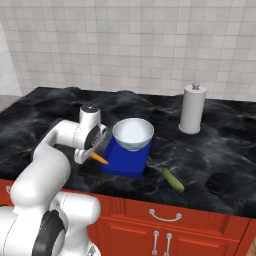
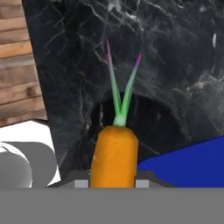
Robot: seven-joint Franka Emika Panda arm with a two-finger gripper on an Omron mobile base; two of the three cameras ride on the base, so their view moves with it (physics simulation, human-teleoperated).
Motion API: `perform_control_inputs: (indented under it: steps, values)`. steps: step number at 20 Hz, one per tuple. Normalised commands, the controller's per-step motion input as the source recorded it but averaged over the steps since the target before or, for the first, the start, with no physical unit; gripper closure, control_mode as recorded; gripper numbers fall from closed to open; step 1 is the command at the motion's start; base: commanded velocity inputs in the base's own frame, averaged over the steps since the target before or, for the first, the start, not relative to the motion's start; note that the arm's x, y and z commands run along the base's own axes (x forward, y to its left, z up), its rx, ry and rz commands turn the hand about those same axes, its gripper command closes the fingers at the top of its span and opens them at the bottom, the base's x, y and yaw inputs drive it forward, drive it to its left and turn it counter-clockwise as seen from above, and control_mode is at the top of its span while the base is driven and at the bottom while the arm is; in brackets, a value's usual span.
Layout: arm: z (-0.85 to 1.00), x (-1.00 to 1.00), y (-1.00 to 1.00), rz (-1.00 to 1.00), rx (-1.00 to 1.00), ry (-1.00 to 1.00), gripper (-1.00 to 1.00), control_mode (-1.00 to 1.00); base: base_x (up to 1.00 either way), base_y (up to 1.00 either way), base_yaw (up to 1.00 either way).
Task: Place the two vegetables and bowl onto the tray for setting up a vegetable dip station.
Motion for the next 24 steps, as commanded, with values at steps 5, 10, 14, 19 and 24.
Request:
perform_control_inputs:
  steps: [5,10,14,19,24]
  values:
    - [0.02,-0.12,-0.31,0.23,0.11,-0.01,1.00,-1.00,0.00,0.00,0.00]
    - [0.00,-0.01,-0.30,0.23,0.11,0.00,1.00,-1.00,0.00,0.00,0.00]
    - [0.00,0.09,-0.26,0.18,0.09,0.00,1.00,-1.00,0.00,0.00,0.00]
    - [0.00,0.15,-0.18,0.13,0.07,0.00,1.00,-1.00,0.00,0.00,0.00]
    - [0.00,0.21,-0.09,0.07,0.06,0.00,1.00,-1.00,0.00,0.00,0.00]
